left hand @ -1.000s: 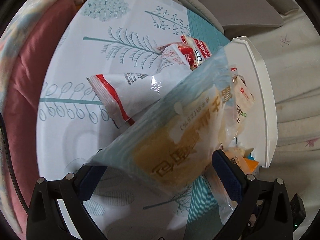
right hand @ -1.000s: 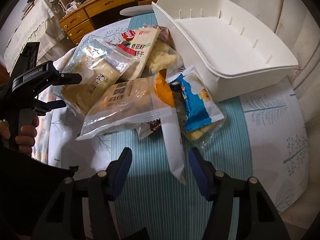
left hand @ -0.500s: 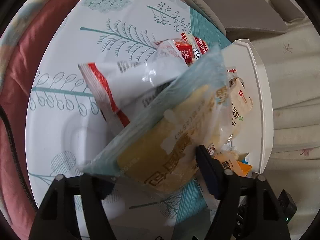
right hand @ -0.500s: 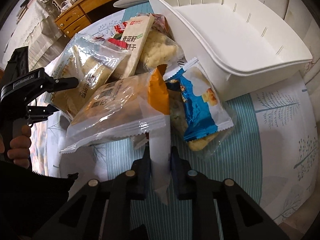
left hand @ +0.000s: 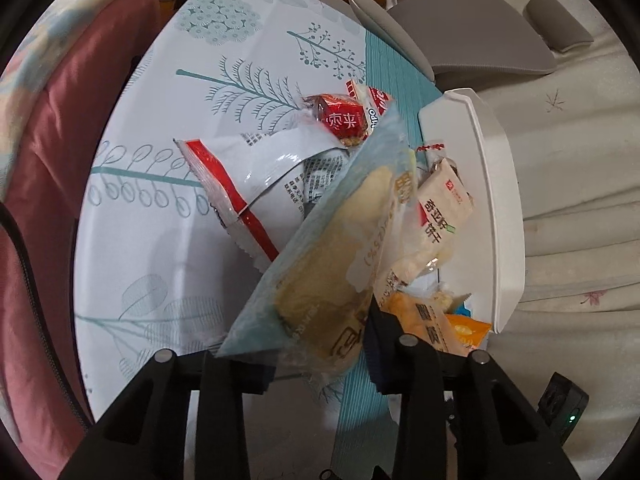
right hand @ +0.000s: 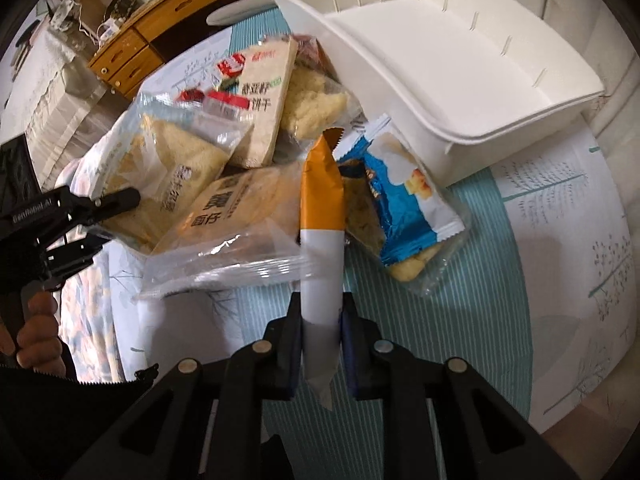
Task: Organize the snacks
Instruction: 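Lift the bread bag with the left tool while the right tool carries the oat bar over the white tray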
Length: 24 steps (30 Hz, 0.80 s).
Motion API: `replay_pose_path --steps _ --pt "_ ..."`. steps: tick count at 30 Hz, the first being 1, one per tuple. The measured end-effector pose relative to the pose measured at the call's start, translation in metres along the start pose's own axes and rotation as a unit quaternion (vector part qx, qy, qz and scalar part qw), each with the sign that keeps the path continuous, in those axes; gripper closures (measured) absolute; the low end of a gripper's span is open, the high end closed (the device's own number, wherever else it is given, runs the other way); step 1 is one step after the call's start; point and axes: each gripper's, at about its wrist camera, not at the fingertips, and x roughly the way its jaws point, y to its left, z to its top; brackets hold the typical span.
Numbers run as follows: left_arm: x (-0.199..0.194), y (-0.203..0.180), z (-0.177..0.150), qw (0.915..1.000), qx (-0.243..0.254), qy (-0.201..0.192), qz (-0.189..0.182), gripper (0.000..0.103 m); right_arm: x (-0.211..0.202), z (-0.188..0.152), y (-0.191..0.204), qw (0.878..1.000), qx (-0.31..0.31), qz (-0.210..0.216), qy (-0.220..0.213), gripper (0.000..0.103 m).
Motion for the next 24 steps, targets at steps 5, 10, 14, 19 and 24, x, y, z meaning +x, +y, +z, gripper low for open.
replay_pose_path --steps 5,10,14,19,24 --pt "-0.022 -0.003 -0.009 0.9998 0.017 -0.011 -0.005 0.077 -0.018 -0.005 0.009 1.000 0.007 0.003 -0.020 0.086" --pt "-0.048 -0.010 -0.020 0.9989 0.035 -0.032 -0.003 0.078 -0.040 -0.017 0.018 0.999 -0.002 0.013 -0.042 0.086" --pt "-0.070 -0.015 -0.031 0.9978 0.041 -0.048 -0.020 0.078 -0.060 -0.021 0.025 0.997 -0.024 0.023 -0.065 0.086" --pt "-0.095 -0.027 -0.047 0.9962 0.051 -0.066 -0.021 0.078 -0.079 -0.024 0.035 0.994 -0.052 0.037 -0.091 0.086" --pt "-0.113 -0.045 -0.057 0.9941 0.062 -0.089 -0.013 0.078 -0.093 -0.016 0.033 0.989 -0.079 0.064 -0.110 0.086"
